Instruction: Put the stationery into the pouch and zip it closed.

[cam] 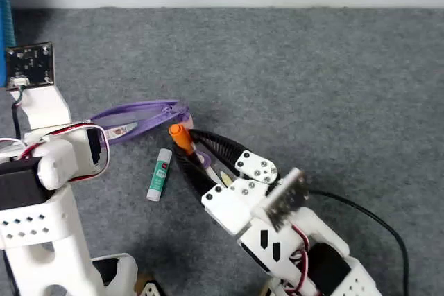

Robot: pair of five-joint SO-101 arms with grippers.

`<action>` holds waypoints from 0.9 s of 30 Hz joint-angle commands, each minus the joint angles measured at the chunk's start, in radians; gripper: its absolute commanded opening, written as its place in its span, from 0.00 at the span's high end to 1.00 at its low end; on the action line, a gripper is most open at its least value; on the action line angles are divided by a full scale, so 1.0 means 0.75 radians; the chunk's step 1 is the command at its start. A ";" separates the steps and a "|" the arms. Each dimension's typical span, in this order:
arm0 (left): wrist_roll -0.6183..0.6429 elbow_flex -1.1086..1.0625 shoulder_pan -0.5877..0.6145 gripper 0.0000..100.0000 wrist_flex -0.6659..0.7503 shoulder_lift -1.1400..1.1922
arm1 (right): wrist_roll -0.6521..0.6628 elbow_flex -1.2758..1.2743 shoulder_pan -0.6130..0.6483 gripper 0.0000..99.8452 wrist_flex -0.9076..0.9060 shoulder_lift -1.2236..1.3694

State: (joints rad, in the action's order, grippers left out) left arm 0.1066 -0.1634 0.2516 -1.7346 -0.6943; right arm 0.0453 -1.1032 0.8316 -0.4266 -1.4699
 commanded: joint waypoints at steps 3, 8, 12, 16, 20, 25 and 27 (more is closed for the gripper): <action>0.014 0.079 0.002 0.99 -0.018 -0.002 | -0.006 -0.055 0.026 0.99 0.388 -0.005; 0.014 0.077 0.002 0.99 -0.018 -0.002 | -0.006 -0.070 0.030 0.99 0.742 0.159; 0.014 0.075 0.002 0.99 -0.018 -0.002 | -0.002 -0.070 0.026 0.99 1.055 0.351; 0.014 0.073 -0.041 0.99 -0.020 -0.002 | 0.000 -0.070 0.026 0.99 1.337 0.541; 0.014 0.073 -0.068 0.99 -0.023 -0.002 | 0.000 -0.070 0.026 0.99 1.499 0.727; 0.014 0.073 -0.063 0.99 -0.023 -0.002 | 0.006 -0.061 0.030 0.99 1.672 0.936; 0.014 0.073 -0.063 0.99 -0.023 -0.002 | 0.053 -0.061 0.030 0.99 1.756 0.997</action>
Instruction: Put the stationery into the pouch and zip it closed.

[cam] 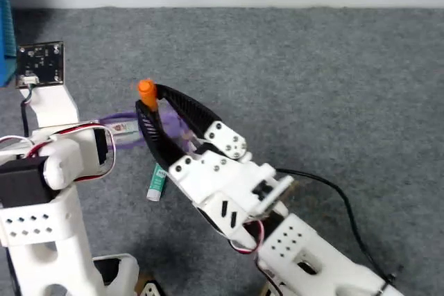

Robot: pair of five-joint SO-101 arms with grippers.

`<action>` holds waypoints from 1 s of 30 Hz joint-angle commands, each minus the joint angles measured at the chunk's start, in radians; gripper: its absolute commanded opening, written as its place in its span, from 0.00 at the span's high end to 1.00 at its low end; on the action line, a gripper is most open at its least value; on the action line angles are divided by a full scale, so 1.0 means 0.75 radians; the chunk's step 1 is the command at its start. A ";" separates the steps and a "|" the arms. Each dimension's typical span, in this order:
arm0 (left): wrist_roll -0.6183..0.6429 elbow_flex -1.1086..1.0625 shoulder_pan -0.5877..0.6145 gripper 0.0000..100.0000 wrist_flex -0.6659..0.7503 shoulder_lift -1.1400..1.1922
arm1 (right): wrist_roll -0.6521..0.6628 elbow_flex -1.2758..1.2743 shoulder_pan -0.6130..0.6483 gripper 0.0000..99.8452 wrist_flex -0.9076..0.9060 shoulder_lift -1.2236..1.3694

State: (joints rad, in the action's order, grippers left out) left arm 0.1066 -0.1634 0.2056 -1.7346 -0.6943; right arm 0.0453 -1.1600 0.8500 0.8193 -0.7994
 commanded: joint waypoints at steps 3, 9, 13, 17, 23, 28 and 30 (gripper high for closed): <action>0.014 0.073 -0.002 0.99 -0.023 -0.002 | 0.113 0.027 0.009 0.99 0.242 0.157; 0.014 0.073 -0.004 0.99 -0.023 -0.002 | 0.141 0.123 0.009 0.99 0.232 0.173; 0.014 0.064 -0.002 0.99 -0.023 -0.002 | 0.147 0.153 0.046 0.99 0.236 0.175; 0.012 0.058 -0.002 0.99 -0.020 -0.002 | 0.149 0.200 0.081 0.99 0.234 0.175; 0.012 0.058 -0.004 0.99 -0.020 -0.002 | 0.149 0.235 0.083 0.99 0.247 0.283; 0.012 0.058 -0.004 0.99 -0.020 -0.002 | 0.151 0.280 0.073 0.99 0.425 0.445; 0.012 0.058 -0.004 0.99 -0.020 -0.002 | 0.168 0.305 0.052 0.99 0.494 0.498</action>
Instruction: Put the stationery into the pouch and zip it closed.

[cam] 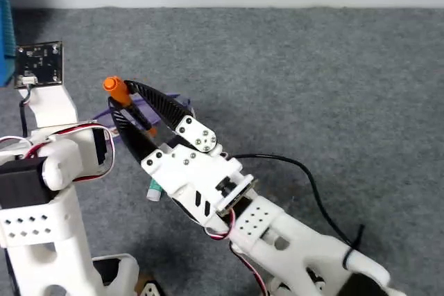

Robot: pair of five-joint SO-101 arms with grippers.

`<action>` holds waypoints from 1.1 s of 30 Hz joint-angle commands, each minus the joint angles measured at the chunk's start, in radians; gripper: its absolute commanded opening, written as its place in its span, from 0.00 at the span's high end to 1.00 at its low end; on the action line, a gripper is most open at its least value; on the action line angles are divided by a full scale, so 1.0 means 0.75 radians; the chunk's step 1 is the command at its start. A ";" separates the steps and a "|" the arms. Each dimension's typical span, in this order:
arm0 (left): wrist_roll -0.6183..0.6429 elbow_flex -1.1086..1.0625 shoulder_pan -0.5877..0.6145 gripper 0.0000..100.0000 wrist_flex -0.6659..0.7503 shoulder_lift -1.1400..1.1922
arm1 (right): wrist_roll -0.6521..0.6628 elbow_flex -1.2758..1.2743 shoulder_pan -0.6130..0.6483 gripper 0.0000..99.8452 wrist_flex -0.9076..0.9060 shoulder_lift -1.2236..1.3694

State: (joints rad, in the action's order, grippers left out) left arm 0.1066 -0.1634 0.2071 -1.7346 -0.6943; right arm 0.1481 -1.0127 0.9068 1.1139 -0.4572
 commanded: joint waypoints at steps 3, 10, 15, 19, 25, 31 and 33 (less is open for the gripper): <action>0.012 0.058 -0.006 0.99 -0.020 -0.002 | 0.059 0.143 -0.032 0.99 0.175 0.099; 0.012 0.058 -0.006 0.99 -0.020 -0.002 | 0.158 0.178 -0.026 0.99 0.277 0.103; 0.012 0.058 -0.006 0.99 -0.020 -0.002 | 0.155 0.178 -0.026 0.99 0.283 0.024; 0.012 0.058 -0.006 0.99 -0.020 -0.002 | 0.155 0.196 0.003 0.99 0.273 -0.011; 0.012 0.058 -0.006 0.99 -0.023 -0.002 | 0.153 0.301 0.003 0.99 0.285 0.150; 0.010 0.048 0.000 0.99 -0.023 -0.002 | 0.162 0.329 -0.017 0.99 0.508 0.377; 0.010 0.046 0.000 0.99 -0.020 -0.002 | 0.162 0.299 -0.032 0.99 0.566 0.433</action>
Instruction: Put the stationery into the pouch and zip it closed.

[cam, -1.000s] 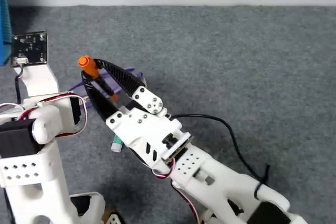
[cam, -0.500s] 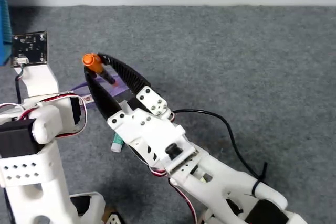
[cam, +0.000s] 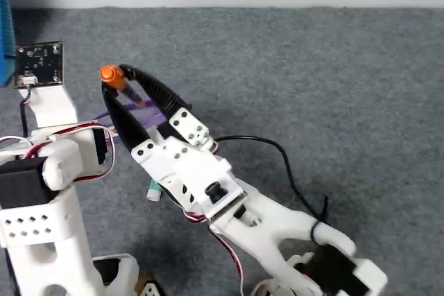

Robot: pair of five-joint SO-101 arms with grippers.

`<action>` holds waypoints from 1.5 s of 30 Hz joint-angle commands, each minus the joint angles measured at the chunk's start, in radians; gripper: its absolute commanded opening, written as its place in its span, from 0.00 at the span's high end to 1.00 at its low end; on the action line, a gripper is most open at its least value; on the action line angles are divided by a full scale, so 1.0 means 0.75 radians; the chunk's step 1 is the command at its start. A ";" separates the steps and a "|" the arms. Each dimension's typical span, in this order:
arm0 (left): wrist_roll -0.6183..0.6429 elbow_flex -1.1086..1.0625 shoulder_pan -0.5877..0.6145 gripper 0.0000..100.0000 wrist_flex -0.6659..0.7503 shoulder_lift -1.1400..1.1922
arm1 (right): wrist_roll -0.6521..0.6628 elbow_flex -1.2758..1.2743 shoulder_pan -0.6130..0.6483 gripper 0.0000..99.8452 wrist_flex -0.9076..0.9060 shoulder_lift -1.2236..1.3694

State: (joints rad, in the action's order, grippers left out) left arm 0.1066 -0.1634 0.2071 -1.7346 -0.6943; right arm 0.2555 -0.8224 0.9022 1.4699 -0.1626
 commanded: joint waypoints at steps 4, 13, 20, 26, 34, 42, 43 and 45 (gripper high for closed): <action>0.010 0.046 -0.002 0.99 -0.018 -0.002 | 0.018 -0.014 -0.042 0.99 0.152 0.083; 0.010 0.046 -0.002 0.99 -0.016 -0.002 | 0.012 -0.227 -0.034 0.99 0.161 0.050; 0.010 0.046 0.000 0.99 -0.016 -0.002 | 0.010 -0.426 -0.034 0.99 0.050 -0.103; 0.010 0.046 0.000 0.99 -0.016 -0.002 | -0.049 -0.536 -0.044 0.99 -0.111 -0.259; 0.010 0.046 0.000 0.99 -0.016 -0.002 | -0.229 -0.548 -0.095 0.99 -0.533 -0.588; 0.010 0.046 0.000 0.99 -0.016 -0.002 | -0.432 -0.542 -0.120 0.98 -1.222 -0.852; 0.010 0.046 0.000 0.99 -0.016 -0.002 | -0.442 -0.540 -0.120 0.95 -1.298 -0.875; 0.010 0.046 0.000 0.99 -0.016 -0.002 | -0.462 -0.540 -0.120 0.86 -1.427 -0.915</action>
State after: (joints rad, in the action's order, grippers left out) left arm 0.1066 -0.1634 0.2071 -1.7346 -0.6943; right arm -0.0621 -1.2428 0.8193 0.5401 -0.7825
